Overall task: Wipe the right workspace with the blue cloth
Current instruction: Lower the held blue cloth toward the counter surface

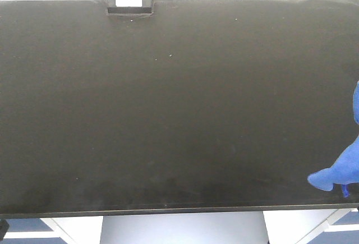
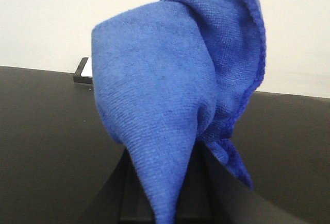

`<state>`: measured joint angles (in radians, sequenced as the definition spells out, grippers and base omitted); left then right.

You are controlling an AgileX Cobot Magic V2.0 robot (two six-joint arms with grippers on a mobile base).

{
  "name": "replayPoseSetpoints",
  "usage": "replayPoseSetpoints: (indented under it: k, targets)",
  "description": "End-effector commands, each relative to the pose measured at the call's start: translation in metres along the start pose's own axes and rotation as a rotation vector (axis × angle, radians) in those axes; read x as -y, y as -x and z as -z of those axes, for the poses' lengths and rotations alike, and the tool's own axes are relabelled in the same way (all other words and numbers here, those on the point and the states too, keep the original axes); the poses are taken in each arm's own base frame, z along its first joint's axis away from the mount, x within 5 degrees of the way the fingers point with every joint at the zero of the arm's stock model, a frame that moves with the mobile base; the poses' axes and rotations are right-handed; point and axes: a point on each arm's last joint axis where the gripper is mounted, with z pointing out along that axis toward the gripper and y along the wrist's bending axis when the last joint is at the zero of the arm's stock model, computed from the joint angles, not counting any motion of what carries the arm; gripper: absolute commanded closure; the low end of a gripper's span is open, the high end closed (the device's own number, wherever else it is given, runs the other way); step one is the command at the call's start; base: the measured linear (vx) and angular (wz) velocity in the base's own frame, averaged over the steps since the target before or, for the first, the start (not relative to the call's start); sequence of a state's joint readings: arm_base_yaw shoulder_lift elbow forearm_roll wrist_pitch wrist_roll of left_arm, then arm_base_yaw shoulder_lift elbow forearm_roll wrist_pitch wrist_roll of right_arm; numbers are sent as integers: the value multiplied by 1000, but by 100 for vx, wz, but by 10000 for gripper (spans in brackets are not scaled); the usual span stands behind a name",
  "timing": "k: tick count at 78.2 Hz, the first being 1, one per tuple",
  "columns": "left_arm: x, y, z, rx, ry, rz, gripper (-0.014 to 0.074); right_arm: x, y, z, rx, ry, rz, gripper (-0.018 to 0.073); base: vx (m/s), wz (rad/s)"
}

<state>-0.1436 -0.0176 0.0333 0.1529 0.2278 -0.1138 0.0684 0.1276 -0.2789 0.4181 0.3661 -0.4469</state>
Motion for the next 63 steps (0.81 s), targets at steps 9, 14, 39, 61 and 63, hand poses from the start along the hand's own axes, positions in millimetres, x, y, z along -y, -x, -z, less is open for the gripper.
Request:
replayPoseSetpoints:
  k: [9, 14, 39, 61, 63]
  targets:
    - [1, 16, 3, 106, -16, 3, 603, 3, 16, 2, 92, -38, -3, 567, 0, 0]
    - [1, 16, 3, 106, -16, 3, 603, 3, 16, 2, 92, -38, -3, 567, 0, 0]
    - [1, 16, 3, 106, -16, 3, 603, 3, 16, 2, 93, -28, -33, 567, 0, 0]
    - [1, 16, 3, 106, -16, 3, 603, 2, 14, -8, 24, -3, -91, 564, 0, 0]
    - [1, 16, 3, 106, -16, 3, 603, 2, 14, -12, -5, 1, -97, 564, 0, 0]
